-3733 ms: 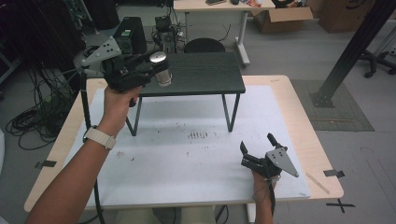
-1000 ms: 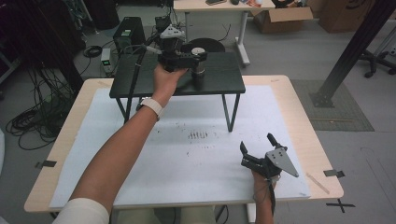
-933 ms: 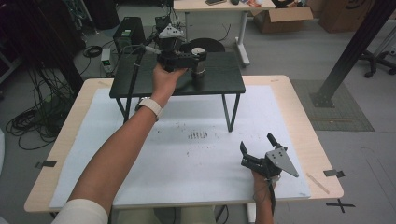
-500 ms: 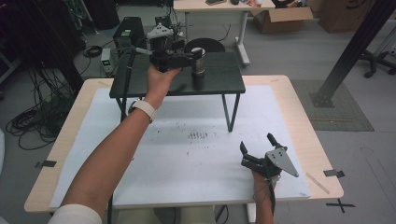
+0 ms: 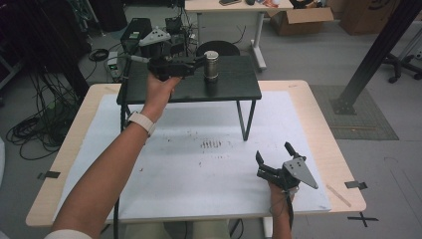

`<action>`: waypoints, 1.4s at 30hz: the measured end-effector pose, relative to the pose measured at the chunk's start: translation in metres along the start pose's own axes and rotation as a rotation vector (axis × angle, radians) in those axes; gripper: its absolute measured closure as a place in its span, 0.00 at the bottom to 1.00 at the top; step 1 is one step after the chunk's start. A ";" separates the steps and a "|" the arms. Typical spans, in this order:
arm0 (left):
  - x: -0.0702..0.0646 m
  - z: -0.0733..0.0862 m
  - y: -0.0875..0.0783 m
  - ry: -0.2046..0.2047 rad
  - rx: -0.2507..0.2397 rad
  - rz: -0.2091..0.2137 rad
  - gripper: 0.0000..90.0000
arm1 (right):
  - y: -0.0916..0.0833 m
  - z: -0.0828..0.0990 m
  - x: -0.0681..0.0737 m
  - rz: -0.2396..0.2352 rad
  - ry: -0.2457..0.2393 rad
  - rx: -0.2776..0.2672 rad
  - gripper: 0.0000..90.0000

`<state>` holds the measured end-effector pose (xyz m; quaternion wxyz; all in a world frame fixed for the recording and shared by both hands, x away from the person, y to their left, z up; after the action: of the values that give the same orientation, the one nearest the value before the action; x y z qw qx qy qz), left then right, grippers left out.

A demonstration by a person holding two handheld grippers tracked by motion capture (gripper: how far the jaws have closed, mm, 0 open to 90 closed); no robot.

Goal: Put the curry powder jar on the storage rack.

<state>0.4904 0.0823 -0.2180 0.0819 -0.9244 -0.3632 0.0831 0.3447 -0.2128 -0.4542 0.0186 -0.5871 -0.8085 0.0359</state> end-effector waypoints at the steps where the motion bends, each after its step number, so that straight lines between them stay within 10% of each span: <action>1: -0.001 0.000 -0.003 0.002 -0.003 0.001 0.02 | 0.000 0.000 0.000 0.000 0.000 0.000 0.00; 42: -0.013 0.043 -0.108 0.110 -0.143 -0.020 0.00 | 0.000 0.000 0.000 -0.001 -0.002 0.004 0.00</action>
<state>0.4006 0.1557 -0.2354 0.0366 -0.9274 -0.3723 0.0054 0.3449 -0.2128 -0.4544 0.0191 -0.5866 -0.8088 0.0379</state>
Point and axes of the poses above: each handheld gripper's, and its own axes: y roughly forward along the jaws, z roughly out of its underside, x roughly to its left, the point moved 6 cm from there along y, roughly forward along the jaws, and after that the axes turned 5 degrees about x, right-handed, at the moved point
